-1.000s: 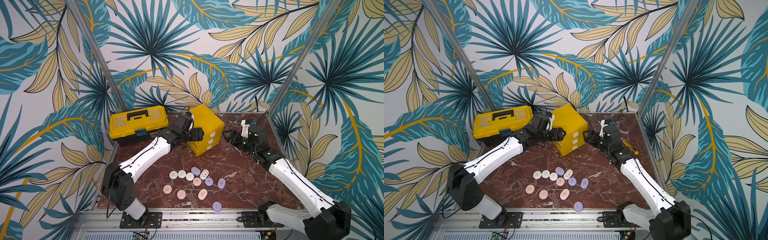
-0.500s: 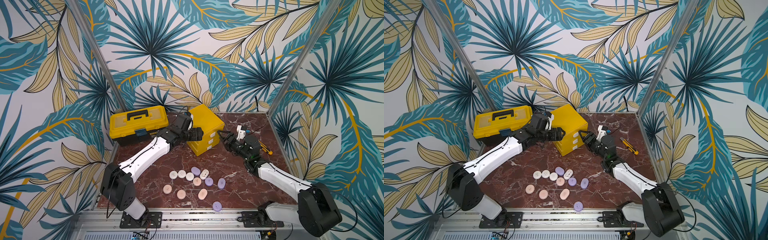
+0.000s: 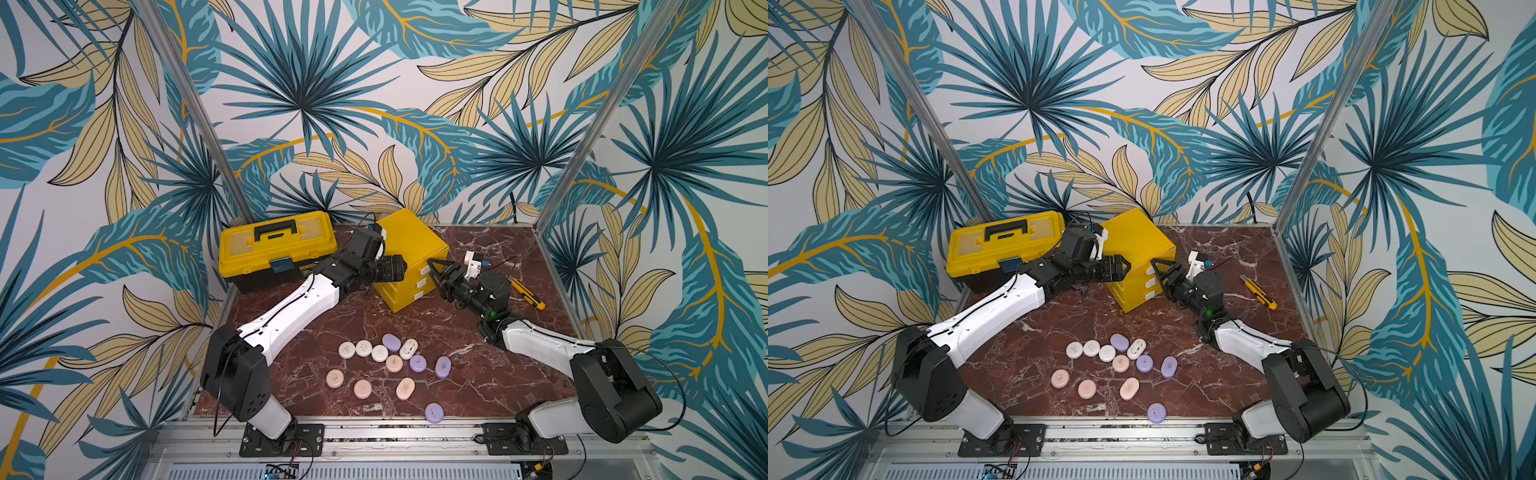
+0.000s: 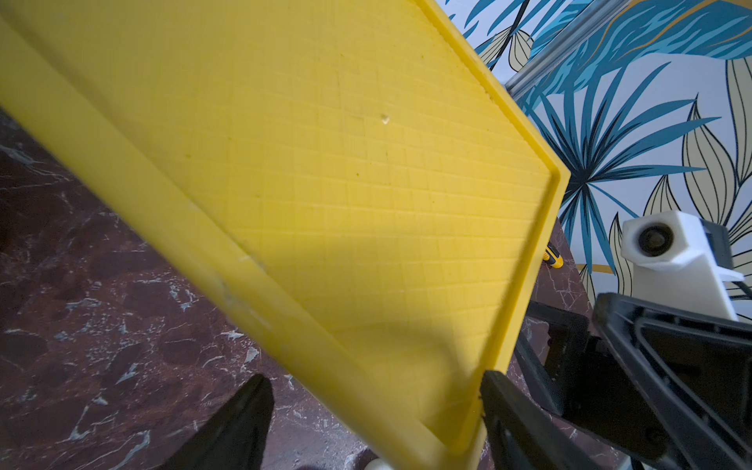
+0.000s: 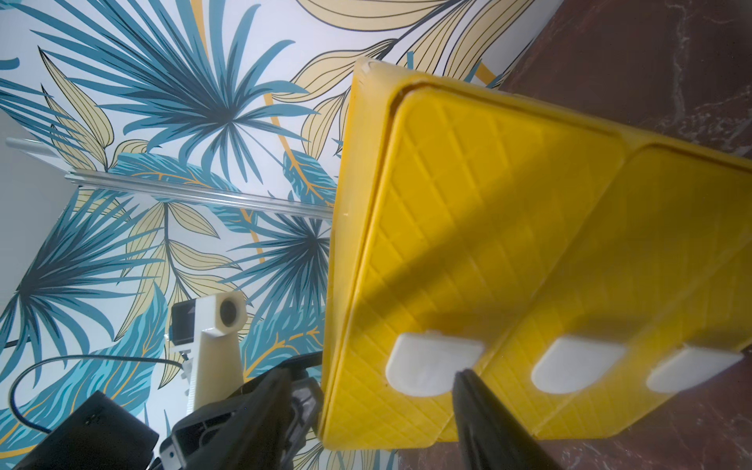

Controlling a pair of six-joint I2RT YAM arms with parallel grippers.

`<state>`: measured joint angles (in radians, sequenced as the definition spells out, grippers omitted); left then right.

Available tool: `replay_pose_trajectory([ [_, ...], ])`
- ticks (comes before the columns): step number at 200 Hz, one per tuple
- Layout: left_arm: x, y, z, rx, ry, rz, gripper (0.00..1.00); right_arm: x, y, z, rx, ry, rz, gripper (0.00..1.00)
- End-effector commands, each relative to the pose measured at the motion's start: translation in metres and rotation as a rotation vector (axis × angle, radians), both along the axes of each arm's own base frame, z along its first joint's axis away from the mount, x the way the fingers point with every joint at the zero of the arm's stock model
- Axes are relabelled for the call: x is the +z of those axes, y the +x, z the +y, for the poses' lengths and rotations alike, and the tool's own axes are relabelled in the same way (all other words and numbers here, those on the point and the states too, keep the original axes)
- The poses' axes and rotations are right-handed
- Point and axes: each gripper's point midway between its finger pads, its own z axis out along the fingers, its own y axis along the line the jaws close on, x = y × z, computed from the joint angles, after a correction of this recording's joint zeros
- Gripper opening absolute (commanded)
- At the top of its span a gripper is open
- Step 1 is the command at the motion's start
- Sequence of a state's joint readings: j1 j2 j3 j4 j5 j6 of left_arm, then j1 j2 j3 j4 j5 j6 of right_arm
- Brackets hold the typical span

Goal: Put the bluetooth earphones in the drawer according to color
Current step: Open the drawer in the storage box.

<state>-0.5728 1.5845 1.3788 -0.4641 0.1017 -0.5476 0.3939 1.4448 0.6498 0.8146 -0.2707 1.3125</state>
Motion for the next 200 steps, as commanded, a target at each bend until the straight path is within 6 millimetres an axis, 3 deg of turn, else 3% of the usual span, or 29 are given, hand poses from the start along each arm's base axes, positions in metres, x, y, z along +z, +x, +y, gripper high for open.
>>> replay_pose_trajectory([
  [1, -0.025, -0.008, 0.008, -0.005, 0.049, 0.062, 0.84, 0.000, -0.001, 0.003, 0.003, 0.038, -0.012, 0.68],
  [200, -0.039, -0.008, 0.012, -0.005, 0.051, 0.089, 0.84, -0.026, 0.007, 0.014, -0.016, 0.057, 0.060, 0.64],
])
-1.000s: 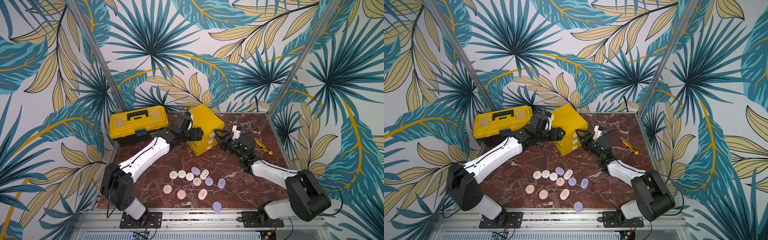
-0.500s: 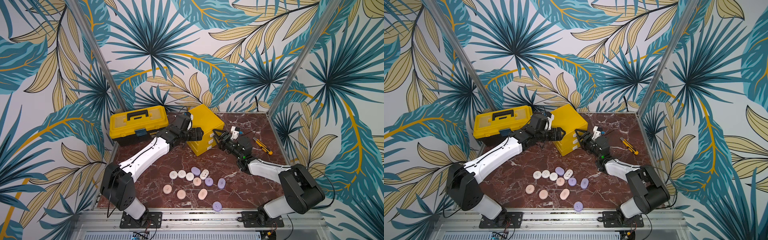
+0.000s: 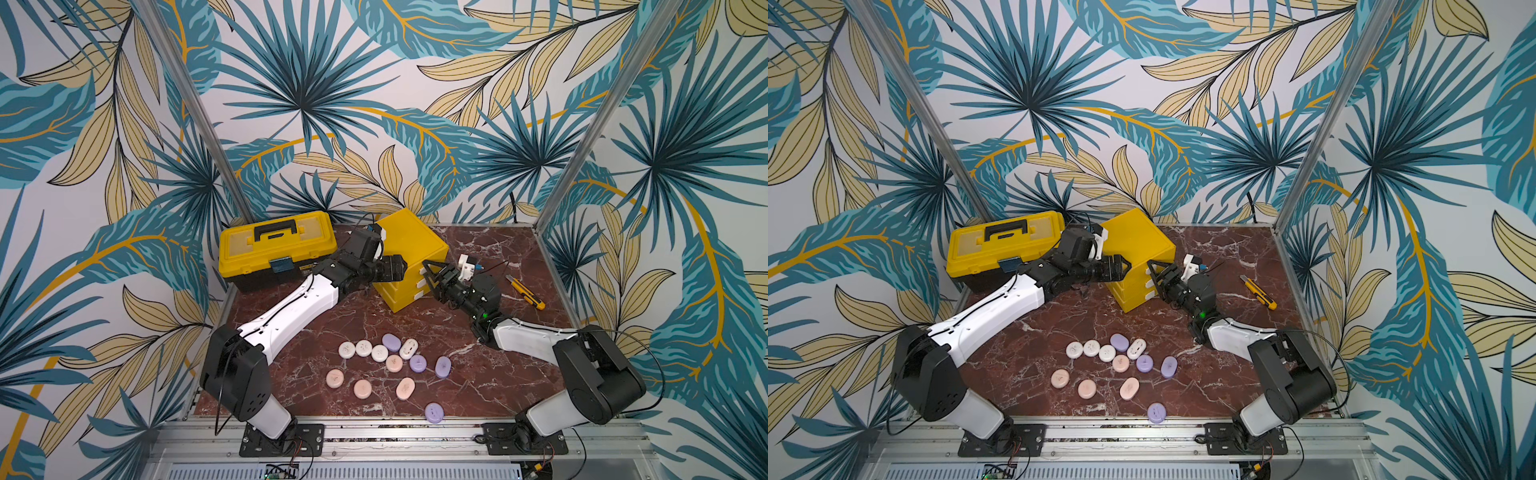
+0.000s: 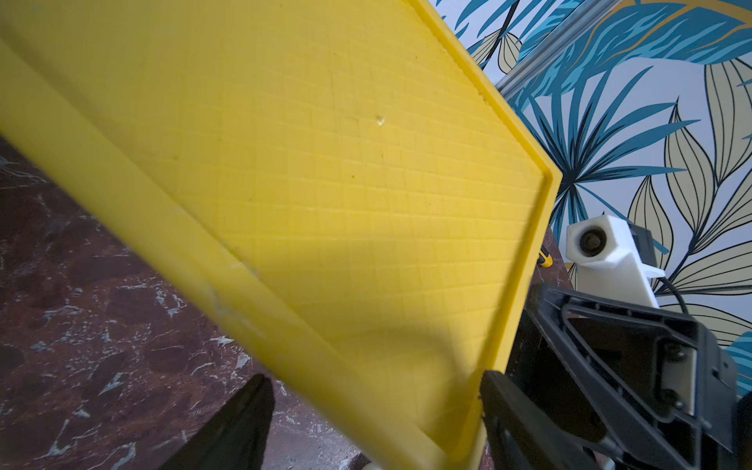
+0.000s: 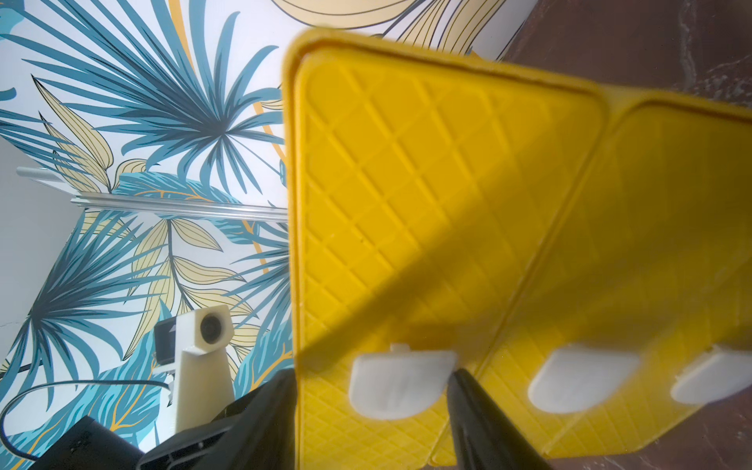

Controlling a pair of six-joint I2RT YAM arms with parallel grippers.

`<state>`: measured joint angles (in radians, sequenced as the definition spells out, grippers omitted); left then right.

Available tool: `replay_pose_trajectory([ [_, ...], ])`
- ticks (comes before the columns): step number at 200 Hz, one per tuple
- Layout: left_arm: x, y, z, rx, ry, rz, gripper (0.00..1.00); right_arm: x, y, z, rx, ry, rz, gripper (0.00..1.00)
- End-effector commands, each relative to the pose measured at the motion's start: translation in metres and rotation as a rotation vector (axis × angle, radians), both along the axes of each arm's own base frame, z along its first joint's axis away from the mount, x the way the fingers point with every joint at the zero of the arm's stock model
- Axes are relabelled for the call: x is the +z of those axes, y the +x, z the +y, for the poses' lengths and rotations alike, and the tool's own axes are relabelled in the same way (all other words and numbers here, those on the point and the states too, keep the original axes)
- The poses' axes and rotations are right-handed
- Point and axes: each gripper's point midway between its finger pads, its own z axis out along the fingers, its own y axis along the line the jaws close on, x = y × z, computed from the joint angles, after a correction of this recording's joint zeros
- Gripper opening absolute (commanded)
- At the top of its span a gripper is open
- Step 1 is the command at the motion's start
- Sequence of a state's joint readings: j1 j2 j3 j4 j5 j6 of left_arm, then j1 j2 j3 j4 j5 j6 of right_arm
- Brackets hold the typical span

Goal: Put the bluetooth earphones in the drawer according to color
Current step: Open the drawer in the storage box.

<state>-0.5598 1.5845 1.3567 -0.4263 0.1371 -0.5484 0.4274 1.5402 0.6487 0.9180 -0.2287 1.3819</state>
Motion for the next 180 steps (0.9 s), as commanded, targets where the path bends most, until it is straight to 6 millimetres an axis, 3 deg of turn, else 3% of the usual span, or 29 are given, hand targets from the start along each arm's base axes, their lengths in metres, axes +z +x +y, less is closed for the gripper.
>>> replay_pose_trajectory([
  [1, -0.037, -0.010, 0.013, 0.008, 0.079, 0.090, 0.84, -0.009, -0.001, 0.002, -0.004, 0.001, 0.025, 0.64],
  [129, -0.042, -0.010, 0.012, 0.002, 0.076, 0.100, 0.84, -0.022, 0.005, 0.001, -0.036, 0.006, 0.060, 0.49],
  [180, -0.044, -0.011, 0.014, 0.005, 0.081, 0.103, 0.84, -0.006, 0.006, 0.001, -0.040, 0.009, 0.027, 0.52],
])
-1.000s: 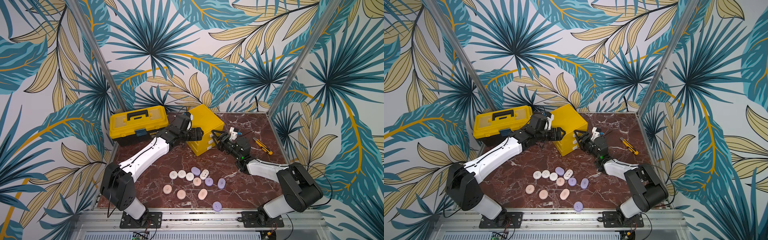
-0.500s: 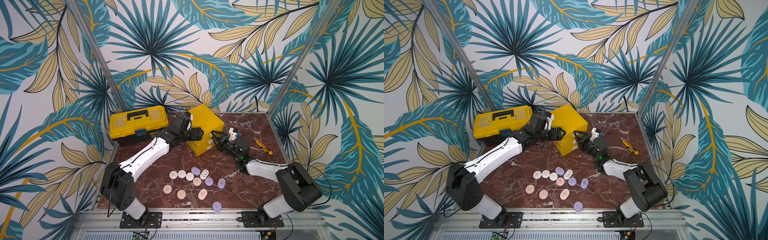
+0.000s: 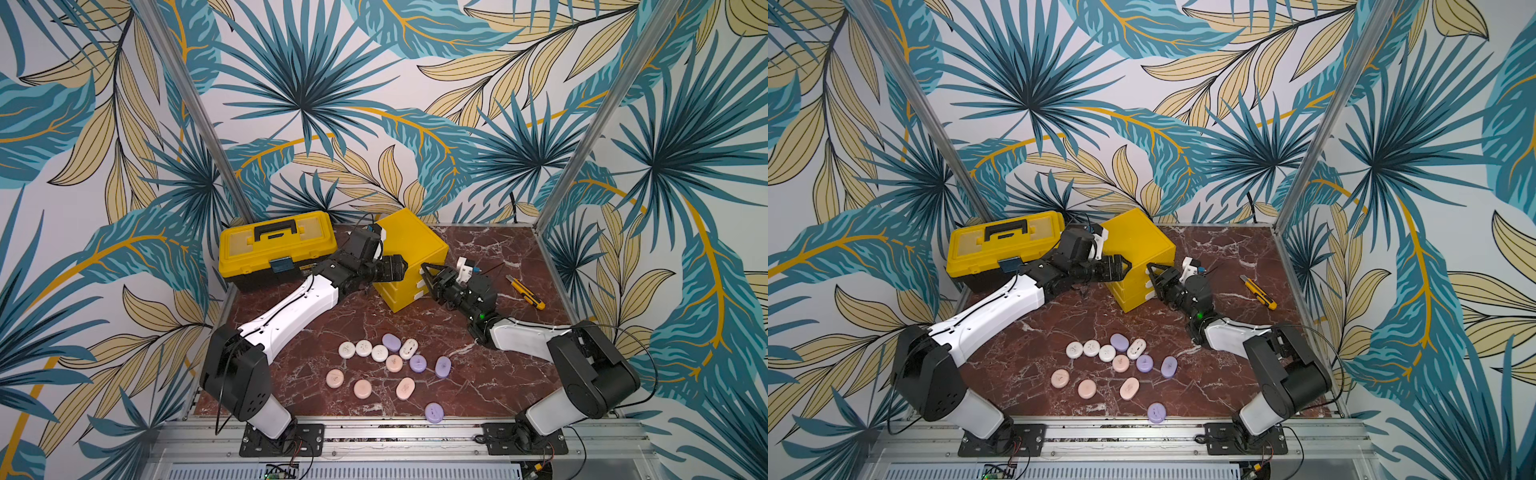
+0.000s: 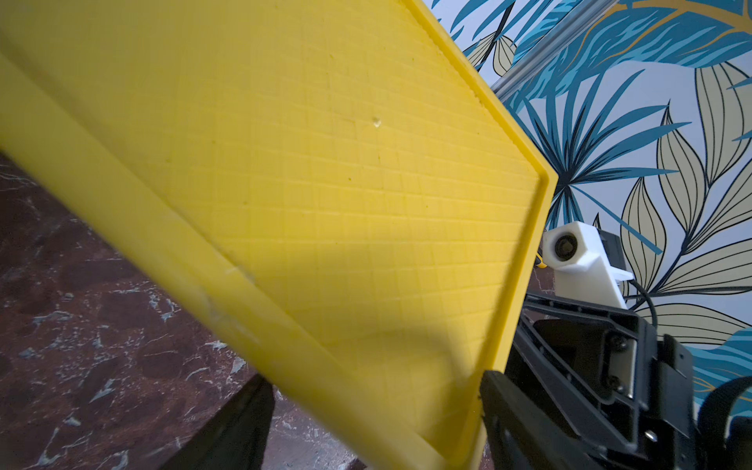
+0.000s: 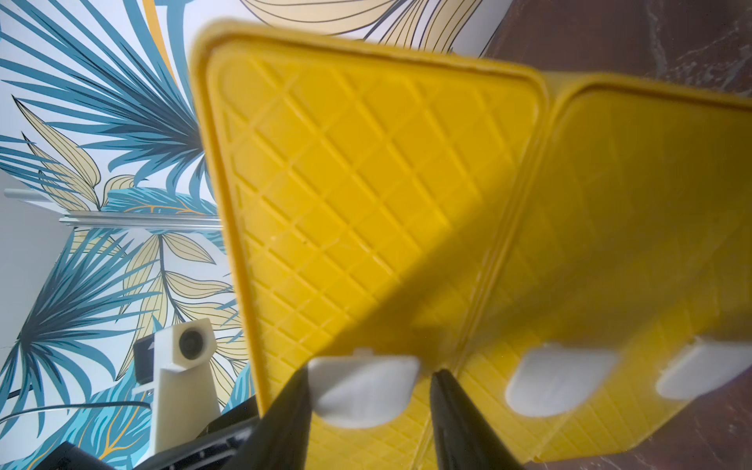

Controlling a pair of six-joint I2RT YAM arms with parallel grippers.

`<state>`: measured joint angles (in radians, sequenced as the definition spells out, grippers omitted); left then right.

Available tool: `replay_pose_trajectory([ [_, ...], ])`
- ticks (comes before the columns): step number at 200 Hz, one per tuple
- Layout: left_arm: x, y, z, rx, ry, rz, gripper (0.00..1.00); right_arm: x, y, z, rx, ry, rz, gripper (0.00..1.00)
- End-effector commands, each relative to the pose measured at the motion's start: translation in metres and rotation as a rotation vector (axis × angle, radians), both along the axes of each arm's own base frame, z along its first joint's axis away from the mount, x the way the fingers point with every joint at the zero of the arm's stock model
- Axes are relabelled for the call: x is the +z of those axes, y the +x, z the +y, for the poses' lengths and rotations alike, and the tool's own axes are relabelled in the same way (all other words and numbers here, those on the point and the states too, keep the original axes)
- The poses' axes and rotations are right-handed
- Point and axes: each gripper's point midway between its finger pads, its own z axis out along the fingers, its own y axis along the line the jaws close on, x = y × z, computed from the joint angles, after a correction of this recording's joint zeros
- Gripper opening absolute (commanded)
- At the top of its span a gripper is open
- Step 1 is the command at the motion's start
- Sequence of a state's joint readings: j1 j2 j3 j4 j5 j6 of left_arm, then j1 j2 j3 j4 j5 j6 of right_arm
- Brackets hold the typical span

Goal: Put the bluetooth earphones in the drawer according to color
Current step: Open the drawer in the storage box.

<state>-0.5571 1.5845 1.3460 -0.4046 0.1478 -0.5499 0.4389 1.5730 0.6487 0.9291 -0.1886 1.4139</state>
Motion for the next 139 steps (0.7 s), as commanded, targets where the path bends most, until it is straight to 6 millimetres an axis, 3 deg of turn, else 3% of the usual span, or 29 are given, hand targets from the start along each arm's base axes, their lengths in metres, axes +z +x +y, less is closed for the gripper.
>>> replay_pose_trajectory([
  [1, -0.044, -0.012, 0.015, 0.010, 0.094, 0.108, 0.84, 0.006, 0.001, 0.000, -0.010, -0.008, -0.009, 0.52],
  [97, -0.045, -0.011, 0.013, 0.006, 0.090, 0.109, 0.84, 0.002, 0.005, 0.003, -0.009, 0.000, -0.003, 0.38],
  [139, -0.045, -0.010, 0.014, 0.009, 0.089, 0.108, 0.84, 0.002, -0.005, -0.001, -0.008, -0.019, 0.002, 0.34],
])
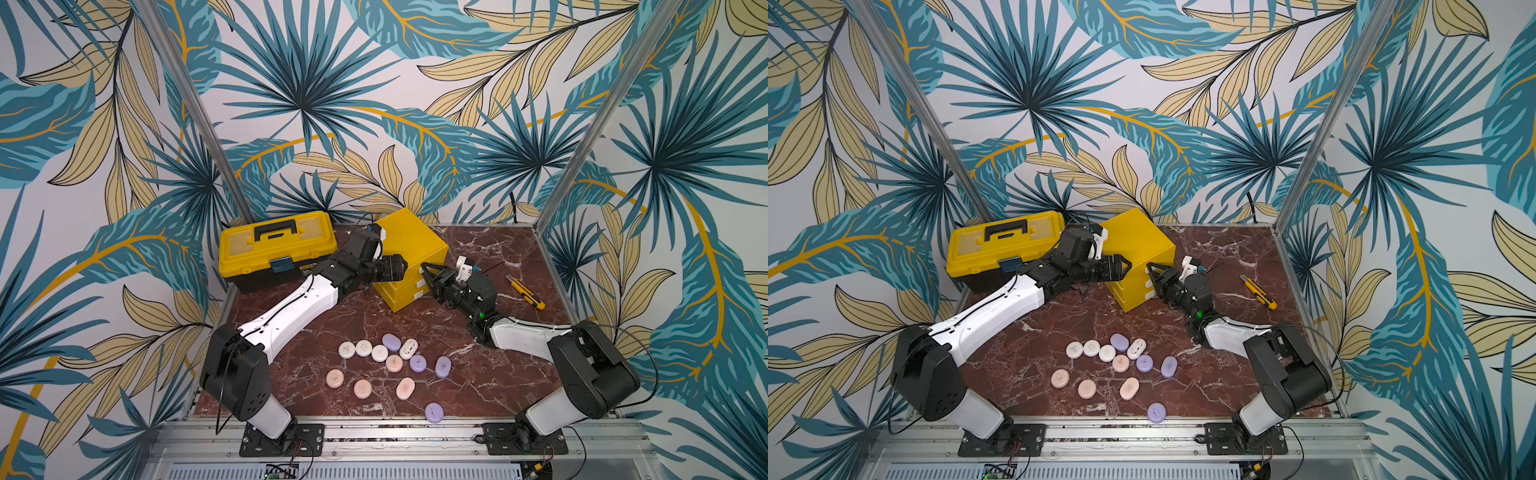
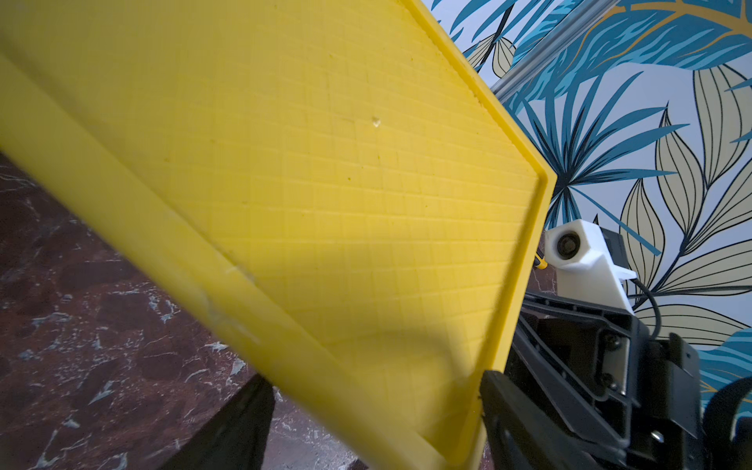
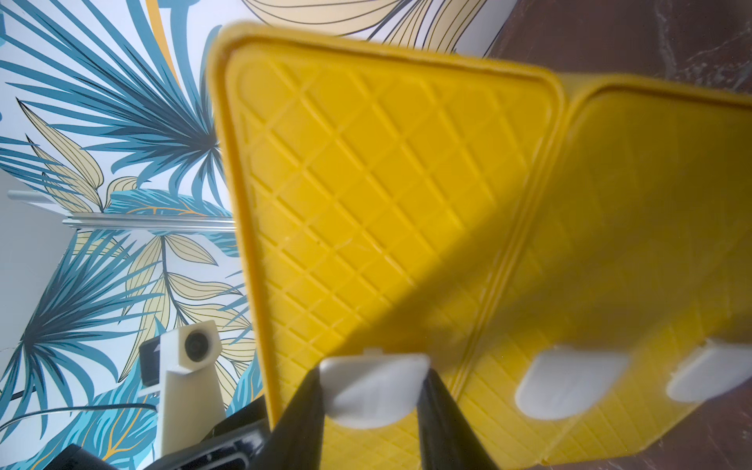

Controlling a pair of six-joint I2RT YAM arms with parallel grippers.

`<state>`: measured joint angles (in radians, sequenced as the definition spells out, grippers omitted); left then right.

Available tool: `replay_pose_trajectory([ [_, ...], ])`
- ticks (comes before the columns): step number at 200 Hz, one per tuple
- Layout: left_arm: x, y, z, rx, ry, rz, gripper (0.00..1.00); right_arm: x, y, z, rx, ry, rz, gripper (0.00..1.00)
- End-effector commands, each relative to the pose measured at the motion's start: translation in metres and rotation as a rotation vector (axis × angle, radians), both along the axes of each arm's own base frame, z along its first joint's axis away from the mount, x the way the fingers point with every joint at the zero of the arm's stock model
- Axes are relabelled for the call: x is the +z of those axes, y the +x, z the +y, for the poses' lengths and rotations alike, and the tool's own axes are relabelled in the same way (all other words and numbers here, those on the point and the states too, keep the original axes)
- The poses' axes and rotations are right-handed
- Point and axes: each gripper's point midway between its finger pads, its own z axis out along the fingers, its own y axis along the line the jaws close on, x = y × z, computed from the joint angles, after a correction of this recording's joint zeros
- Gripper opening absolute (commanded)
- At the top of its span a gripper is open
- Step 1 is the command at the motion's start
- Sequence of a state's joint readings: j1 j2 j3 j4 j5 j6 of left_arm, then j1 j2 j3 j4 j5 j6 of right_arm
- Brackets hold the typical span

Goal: Put the bluetooth earphones in the drawer according to color
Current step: Open the drawer in the storage box.

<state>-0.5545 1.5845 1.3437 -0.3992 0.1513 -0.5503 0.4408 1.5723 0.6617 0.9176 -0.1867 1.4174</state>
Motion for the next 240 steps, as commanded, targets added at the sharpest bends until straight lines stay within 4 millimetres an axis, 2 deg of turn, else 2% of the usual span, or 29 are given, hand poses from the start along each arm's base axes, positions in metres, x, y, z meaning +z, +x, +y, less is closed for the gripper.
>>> replay_pose_trajectory([
  [1, -0.045, -0.010, 0.013, 0.008, 0.092, 0.109, 0.84, -0.001, -0.007, -0.002, -0.007, -0.022, 0.002, 0.34],
  [52, -0.047, -0.006, 0.012, 0.013, 0.089, 0.114, 0.84, -0.010, -0.033, -0.014, -0.001, -0.090, 0.044, 0.33],
  [125, -0.042, 0.001, 0.011, 0.014, 0.087, 0.106, 0.84, -0.046, -0.071, -0.036, -0.023, -0.130, 0.127, 0.33],
  [198, -0.043, 0.005, 0.008, 0.016, 0.080, 0.109, 0.83, -0.048, -0.102, -0.054, -0.031, -0.189, 0.149, 0.33],
  [240, -0.043, 0.005, 0.008, 0.016, 0.076, 0.111, 0.83, -0.052, -0.108, -0.056, -0.026, -0.194, 0.164, 0.33],
])
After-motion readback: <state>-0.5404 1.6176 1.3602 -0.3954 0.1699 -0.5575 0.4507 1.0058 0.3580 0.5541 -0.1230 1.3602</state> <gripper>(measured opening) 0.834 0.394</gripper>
